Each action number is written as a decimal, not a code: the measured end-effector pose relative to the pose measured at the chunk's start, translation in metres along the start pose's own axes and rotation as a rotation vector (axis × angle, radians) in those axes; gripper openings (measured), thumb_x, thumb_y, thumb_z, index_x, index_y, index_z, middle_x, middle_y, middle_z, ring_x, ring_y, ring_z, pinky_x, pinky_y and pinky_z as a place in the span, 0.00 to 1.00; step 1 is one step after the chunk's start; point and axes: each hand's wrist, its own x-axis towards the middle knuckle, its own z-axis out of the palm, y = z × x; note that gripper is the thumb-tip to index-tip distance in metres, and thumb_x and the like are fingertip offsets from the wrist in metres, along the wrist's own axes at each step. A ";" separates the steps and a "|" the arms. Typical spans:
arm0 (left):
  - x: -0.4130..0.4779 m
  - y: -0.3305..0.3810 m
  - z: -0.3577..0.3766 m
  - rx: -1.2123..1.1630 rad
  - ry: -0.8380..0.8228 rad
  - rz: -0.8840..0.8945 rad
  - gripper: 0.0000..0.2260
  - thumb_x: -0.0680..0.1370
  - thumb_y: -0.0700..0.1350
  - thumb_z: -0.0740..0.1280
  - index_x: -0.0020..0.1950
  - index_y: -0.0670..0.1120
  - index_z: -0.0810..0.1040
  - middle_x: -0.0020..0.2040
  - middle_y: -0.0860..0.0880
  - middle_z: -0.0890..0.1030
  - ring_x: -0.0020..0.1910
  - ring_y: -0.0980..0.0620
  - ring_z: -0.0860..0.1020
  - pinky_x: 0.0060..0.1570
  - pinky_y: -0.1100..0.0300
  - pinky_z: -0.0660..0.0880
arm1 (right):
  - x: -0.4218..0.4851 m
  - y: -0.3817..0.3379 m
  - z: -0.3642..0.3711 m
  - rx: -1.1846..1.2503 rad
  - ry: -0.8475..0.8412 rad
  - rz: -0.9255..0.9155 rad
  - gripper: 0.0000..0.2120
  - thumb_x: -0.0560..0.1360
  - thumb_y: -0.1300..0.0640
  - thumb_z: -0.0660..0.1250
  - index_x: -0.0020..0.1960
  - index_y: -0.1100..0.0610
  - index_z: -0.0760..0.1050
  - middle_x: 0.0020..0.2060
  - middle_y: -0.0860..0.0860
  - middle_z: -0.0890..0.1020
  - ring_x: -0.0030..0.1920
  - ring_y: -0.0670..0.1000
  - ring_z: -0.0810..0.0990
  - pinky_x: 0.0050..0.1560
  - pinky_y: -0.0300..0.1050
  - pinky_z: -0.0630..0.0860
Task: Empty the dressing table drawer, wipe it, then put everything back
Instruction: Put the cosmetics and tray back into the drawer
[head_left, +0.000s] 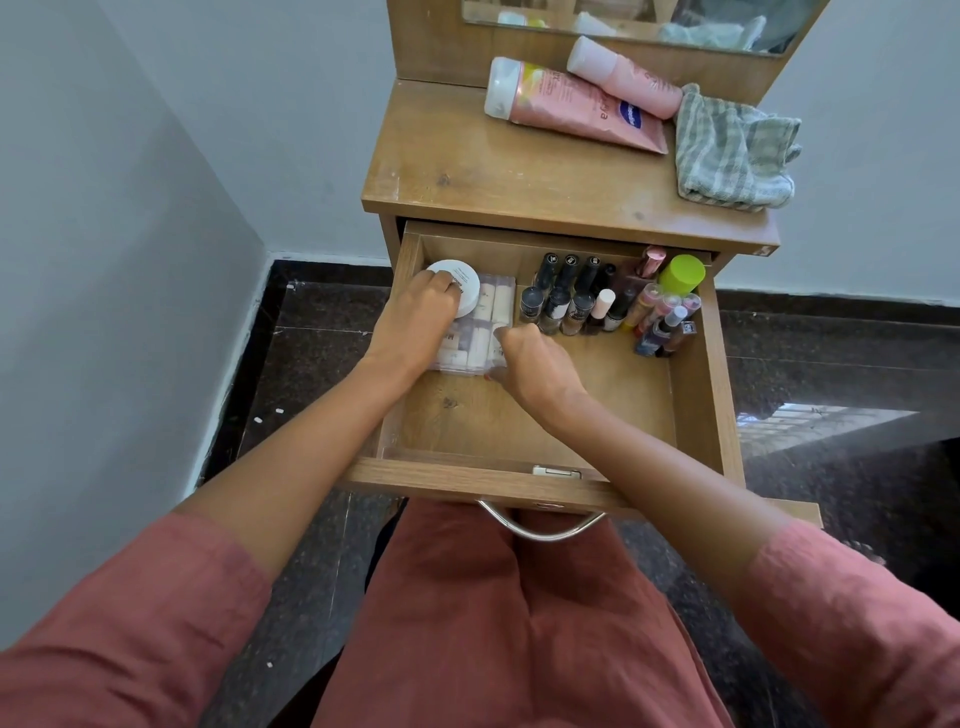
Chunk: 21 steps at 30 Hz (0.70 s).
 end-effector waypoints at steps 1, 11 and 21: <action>0.001 -0.001 0.002 0.018 0.015 -0.003 0.16 0.76 0.33 0.59 0.64 0.36 0.70 0.64 0.39 0.73 0.62 0.42 0.71 0.62 0.54 0.67 | 0.000 -0.001 -0.001 -0.016 0.002 -0.001 0.11 0.75 0.58 0.66 0.53 0.65 0.72 0.52 0.60 0.78 0.52 0.61 0.78 0.45 0.49 0.72; 0.004 -0.007 0.014 0.030 0.064 -0.072 0.11 0.76 0.37 0.62 0.57 0.39 0.77 0.54 0.42 0.80 0.59 0.44 0.72 0.68 0.51 0.56 | 0.024 -0.027 -0.001 0.447 0.214 0.161 0.13 0.74 0.68 0.61 0.33 0.58 0.64 0.30 0.51 0.68 0.36 0.54 0.69 0.32 0.44 0.64; 0.002 -0.006 0.011 -0.042 0.097 -0.115 0.12 0.78 0.36 0.58 0.60 0.39 0.74 0.58 0.42 0.76 0.65 0.46 0.67 0.71 0.51 0.49 | 0.054 -0.033 0.014 0.727 0.346 0.306 0.04 0.70 0.68 0.65 0.42 0.66 0.79 0.35 0.60 0.80 0.32 0.53 0.74 0.30 0.45 0.71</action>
